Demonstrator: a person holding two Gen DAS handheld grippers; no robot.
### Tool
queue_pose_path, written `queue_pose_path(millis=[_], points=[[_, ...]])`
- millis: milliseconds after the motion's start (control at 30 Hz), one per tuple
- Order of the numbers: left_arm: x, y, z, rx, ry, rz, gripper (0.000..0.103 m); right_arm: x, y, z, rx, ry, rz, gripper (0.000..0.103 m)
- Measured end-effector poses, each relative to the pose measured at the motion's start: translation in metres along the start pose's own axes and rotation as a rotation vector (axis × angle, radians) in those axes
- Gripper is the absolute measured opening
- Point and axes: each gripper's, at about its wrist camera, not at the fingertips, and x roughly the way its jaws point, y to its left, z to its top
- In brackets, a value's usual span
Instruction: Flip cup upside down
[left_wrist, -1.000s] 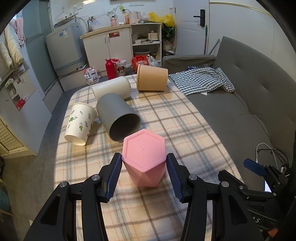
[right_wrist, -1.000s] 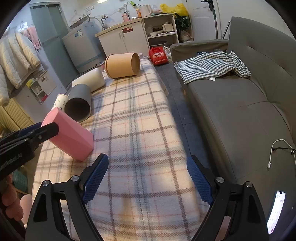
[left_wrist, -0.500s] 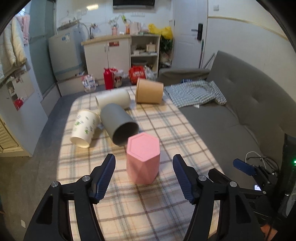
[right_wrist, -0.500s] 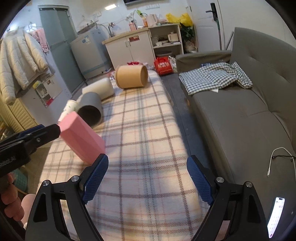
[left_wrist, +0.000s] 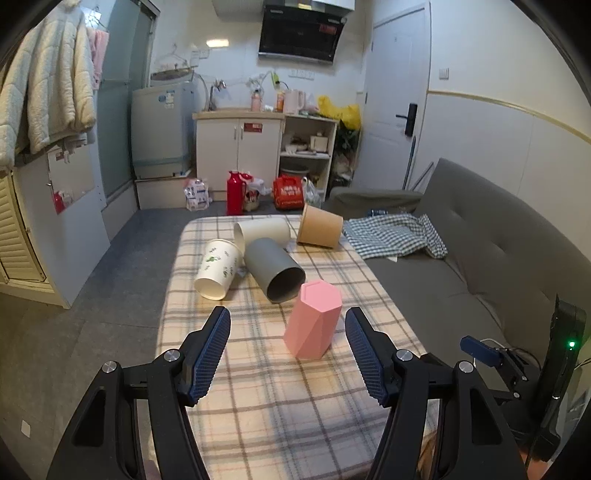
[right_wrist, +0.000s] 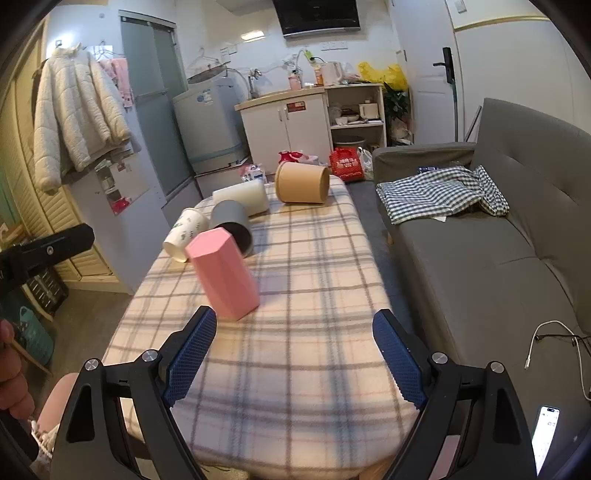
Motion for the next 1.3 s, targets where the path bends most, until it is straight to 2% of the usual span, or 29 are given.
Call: queue_pose_path(millis=[267,300,367,467,600,733,867,1300], points=[[-0.007,0.009,-0.035,-0.007,-0.013,0.009,0.069,-0.006,0.026,-0.01,-0.061,-0.014,0.032,0.087],[-0.006,0.01,-0.04,-0.004,-0.014,0.017,0.079,-0.005,0.029,-0.012,-0.07,-0.015,0.03,0.087],[-0.006,0.013,-0.051,-0.001,-0.024,0.048,0.09,-0.004,0.031,-0.013,-0.082,-0.018,0.029,0.087],[-0.005,0.02,-0.062,0.003,-0.03,0.1,0.095,-0.001,0.035,-0.015,-0.093,-0.028,0.022,0.094],[-0.001,0.032,-0.068,-0.029,-0.017,0.137,0.096,0.0,0.039,-0.017,-0.103,-0.032,0.018,0.096],[-0.002,0.041,-0.069,-0.062,-0.025,0.146,0.096,0.002,0.041,-0.018,-0.109,-0.032,0.016,0.103],[-0.005,0.04,-0.068,-0.05,-0.05,0.163,0.103,0.003,0.04,-0.017,-0.103,-0.028,0.01,0.103],[-0.003,0.034,-0.069,-0.036,-0.042,0.173,0.103,0.004,0.036,-0.016,-0.09,-0.031,0.002,0.103]])
